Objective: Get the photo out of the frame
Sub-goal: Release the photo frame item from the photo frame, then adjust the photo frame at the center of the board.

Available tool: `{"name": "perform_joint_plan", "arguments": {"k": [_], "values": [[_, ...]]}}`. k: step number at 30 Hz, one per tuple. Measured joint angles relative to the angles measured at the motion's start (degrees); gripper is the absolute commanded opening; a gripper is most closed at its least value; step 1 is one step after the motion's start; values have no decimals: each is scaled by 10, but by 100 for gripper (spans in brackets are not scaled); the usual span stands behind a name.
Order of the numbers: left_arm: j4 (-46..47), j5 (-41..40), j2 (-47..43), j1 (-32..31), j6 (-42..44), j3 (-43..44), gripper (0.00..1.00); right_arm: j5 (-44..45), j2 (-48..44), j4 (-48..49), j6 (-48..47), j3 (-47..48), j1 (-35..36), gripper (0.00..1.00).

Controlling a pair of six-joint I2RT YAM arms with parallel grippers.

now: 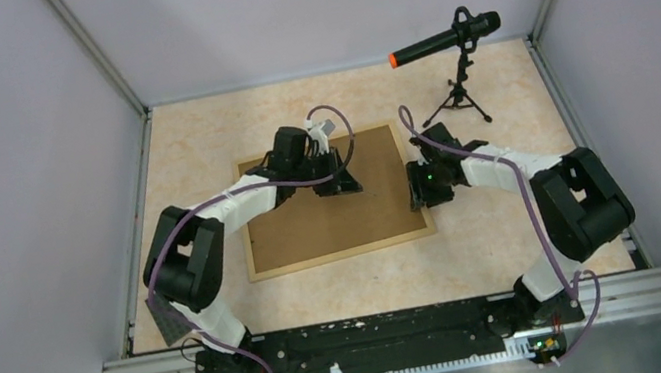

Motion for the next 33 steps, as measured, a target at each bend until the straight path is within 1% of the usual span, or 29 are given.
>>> {"name": "perform_joint_plan", "arguments": {"k": [6, 11, 12, 18, 23, 26, 28, 29, 33], "values": [[-5, -3, 0, 3, 2, -1, 0, 36, 10, -12, 0, 12, 10, 23], [-5, -5, 0, 7, 3, -1, 0, 60, 9, -23, -8, 18, 16, 2], [-5, -7, 0, 8, 3, -1, 0, 65, 9, -25, -10, 19, 17, 0], [-8, -10, 0, 20, 5, -1, 0, 71, 28, -53, -38, 46, 21, 0], [-19, -10, -11, 38, 18, -1, 0, 74, 56, -62, -100, 83, 22, 0], [-25, -11, -27, 51, 25, -2, 0, 68, 75, -56, -158, 106, 22, 0], [-26, -10, -41, 61, 28, -6, 0, 52, 103, -53, -216, 140, 22, 0], [-26, -10, -50, 68, 30, -11, 0, 49, 108, -50, -227, 147, 22, 0], [-27, -8, -77, 99, 33, -31, 0, 7, 170, -37, -332, 221, 23, 0]]}}
